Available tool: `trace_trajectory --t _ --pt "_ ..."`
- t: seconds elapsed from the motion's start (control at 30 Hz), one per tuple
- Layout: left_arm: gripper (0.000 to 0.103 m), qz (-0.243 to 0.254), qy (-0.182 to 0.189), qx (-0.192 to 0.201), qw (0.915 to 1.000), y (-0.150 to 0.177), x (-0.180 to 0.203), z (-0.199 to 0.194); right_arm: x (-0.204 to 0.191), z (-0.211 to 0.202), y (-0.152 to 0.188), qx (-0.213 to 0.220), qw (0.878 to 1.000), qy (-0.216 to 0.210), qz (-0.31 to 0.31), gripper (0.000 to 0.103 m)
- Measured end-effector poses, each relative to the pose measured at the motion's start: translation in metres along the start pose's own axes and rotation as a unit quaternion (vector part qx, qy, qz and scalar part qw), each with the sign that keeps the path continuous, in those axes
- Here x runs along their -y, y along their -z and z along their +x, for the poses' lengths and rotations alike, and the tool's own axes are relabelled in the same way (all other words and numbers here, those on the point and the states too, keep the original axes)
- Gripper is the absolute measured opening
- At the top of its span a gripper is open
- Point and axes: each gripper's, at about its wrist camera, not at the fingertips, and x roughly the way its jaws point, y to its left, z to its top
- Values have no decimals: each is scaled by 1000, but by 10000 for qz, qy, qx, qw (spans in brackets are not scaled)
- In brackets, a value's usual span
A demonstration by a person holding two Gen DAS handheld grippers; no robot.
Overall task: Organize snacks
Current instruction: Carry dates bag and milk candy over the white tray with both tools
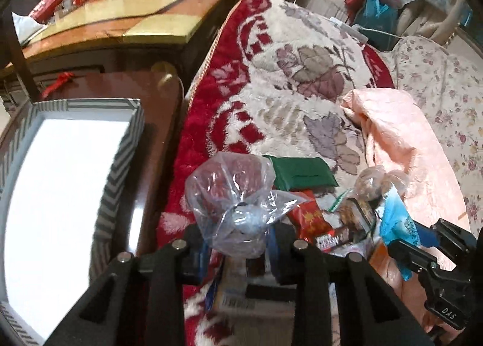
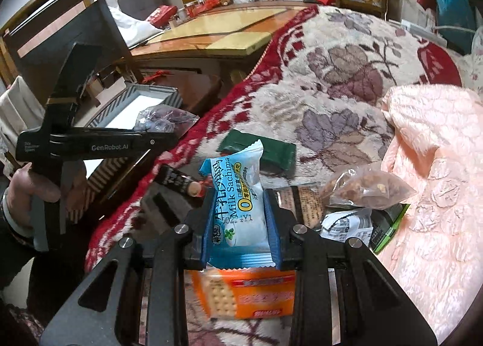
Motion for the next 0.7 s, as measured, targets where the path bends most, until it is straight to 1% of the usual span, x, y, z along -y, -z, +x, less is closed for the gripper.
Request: trace_trajectory --t 0.1,0.4,0.47,0.7 --pt "33 85 -168 102 9998 9 2 -14 -7 -4 3 63 10000 1 20 29" --pt "33 93 -566 311 9979 34 -3 -43 -36 -9 8 235 9997 -46 105 29" --pt "33 126 -672 339 9971 38 -6 -48 -43 -7 7 243 9996 -104 132 29" --pt "34 6 -869 423 9953 42 -32 -65 -72 9 0 168 9990 -399 99 29"
